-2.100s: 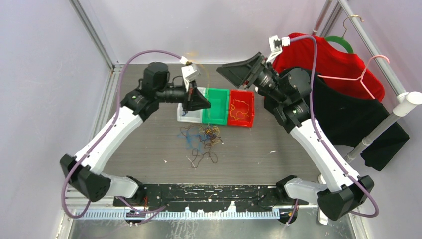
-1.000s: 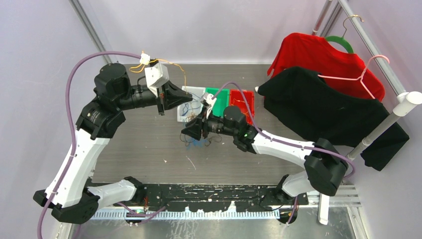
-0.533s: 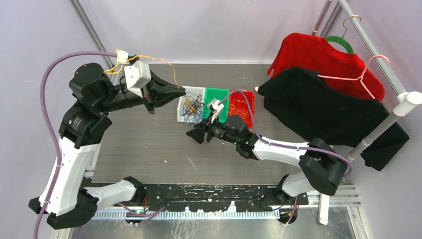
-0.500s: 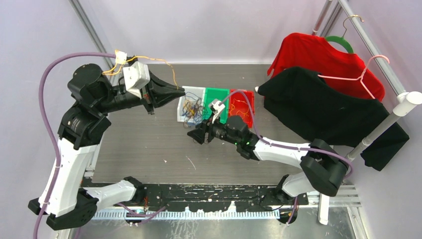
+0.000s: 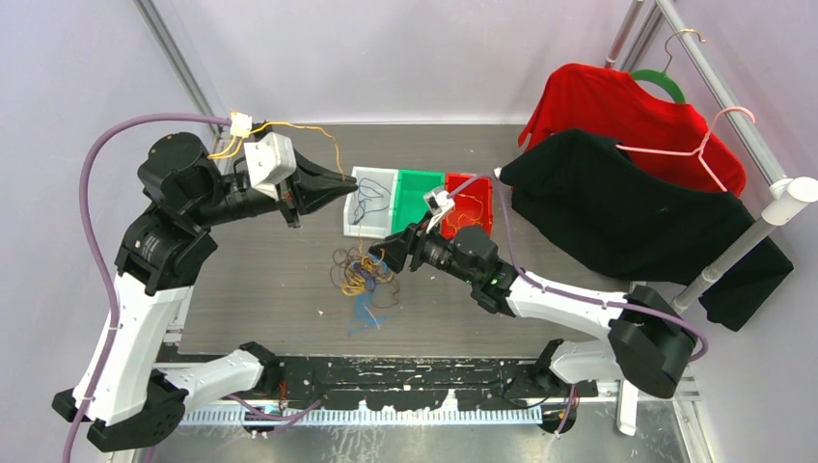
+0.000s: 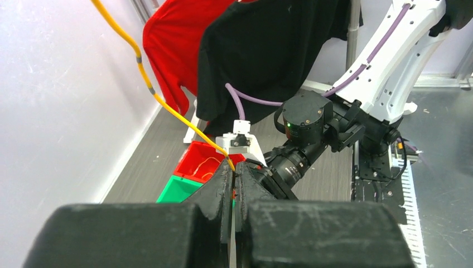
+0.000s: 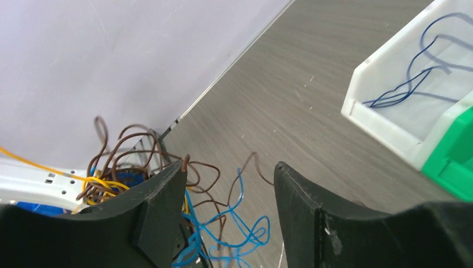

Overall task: Untangle the cables
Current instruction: Untie the cable.

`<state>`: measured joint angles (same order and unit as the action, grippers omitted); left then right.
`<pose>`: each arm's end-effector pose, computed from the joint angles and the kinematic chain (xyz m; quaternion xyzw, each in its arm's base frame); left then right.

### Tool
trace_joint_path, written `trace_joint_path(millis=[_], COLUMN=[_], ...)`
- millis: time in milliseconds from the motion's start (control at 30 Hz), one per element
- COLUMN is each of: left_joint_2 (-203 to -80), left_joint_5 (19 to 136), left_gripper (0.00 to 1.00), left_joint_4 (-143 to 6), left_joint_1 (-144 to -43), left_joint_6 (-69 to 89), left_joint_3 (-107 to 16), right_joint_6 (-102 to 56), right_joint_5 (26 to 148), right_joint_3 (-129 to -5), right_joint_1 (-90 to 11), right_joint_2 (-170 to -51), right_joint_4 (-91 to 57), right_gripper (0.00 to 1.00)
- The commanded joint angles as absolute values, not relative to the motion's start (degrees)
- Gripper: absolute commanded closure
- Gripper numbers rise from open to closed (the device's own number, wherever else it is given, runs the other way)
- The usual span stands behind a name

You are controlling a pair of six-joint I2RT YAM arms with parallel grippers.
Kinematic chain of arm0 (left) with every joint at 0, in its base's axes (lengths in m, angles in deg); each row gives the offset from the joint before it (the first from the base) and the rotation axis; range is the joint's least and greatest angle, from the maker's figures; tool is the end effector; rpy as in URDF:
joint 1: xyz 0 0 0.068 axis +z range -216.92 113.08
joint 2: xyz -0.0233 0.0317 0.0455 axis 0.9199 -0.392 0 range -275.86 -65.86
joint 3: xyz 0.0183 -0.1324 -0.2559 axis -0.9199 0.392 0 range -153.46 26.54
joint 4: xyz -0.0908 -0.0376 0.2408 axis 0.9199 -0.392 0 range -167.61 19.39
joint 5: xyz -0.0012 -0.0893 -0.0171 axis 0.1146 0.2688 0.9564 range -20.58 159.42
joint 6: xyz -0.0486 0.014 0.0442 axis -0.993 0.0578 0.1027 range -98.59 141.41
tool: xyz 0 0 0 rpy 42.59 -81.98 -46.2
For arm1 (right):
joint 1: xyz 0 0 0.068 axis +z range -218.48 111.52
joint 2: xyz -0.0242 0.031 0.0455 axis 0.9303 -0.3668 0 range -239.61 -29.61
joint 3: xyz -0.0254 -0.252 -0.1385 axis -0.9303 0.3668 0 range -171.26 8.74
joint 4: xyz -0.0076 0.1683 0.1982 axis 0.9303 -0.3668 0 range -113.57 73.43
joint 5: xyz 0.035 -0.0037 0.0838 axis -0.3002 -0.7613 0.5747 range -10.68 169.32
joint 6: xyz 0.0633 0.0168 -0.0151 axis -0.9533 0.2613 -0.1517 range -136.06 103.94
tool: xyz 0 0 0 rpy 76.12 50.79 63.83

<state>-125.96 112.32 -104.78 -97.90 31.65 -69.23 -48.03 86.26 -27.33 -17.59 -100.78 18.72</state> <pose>0.1152 -0.1117 0.5503 0.4738 0.5157 -0.3710 0.6099 0.1782 0.2295 0.2883 -0.1582 0.6880 0.4998 0.5018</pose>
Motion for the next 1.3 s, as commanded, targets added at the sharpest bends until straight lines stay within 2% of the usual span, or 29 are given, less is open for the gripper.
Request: trace_joint_path(millis=[0, 200, 467, 733, 833, 933, 1067, 1167, 1267], left_joint_2=[-125.19, -124.57, -124.6, -124.46, -124.61, -124.9, -125.24, -125.46, -125.71], left_joint_5=[110.77, 110.4, 110.39, 111.22, 111.77, 111.9, 112.12, 112.5, 112.73], left_gripper=[1.0, 1.0, 1.0, 1.0, 1.0, 1.0, 1.0, 1.0, 1.0], left_joint_4=[-103.64, -104.75, -104.23, -104.37, -104.29, -104.24, -104.49, -104.46, -104.48], left_joint_1=[-97.77, -97.77, -97.77, -97.79, -97.77, -97.72, -97.8, -97.82, -97.84], left_joint_6=[34.18, 35.6, 35.56, 35.07, 34.79, 34.77, 34.94, 34.86, 34.68], left_joint_3=[-68.45, -67.77, -67.84, -68.3, -68.3, -68.3, -68.34, -68.46, -68.87], right_joint_6=[-52.4, -51.52, -48.41, -35.38, -30.77, -27.87, -25.79, -24.17, -23.57], right_joint_5=[92.48, 96.85, 95.76, 88.26, 85.59, 87.66, 89.85, 86.55, 84.17], right_joint_3=[-28.25, -26.54, -25.53, -31.26, -35.48, -37.39, -38.65, -40.17, -42.23], right_joint_1=[-17.16, -17.09, -17.07, -17.8, -17.99, -17.97, -17.13, -15.63, -14.01], right_joint_2=[-103.16, -100.92, -95.5, -84.26, -85.35, -87.97, -92.18, -96.05, -100.36], right_joint_4=[25.92, 24.34, 17.07, -5.36, -12.12, -12.39, -8.85, -7.72, -5.71], right_gripper=[0.37, 0.33, 0.35, 0.35, 0.34, 0.3, 0.15, 0.15, 0.23])
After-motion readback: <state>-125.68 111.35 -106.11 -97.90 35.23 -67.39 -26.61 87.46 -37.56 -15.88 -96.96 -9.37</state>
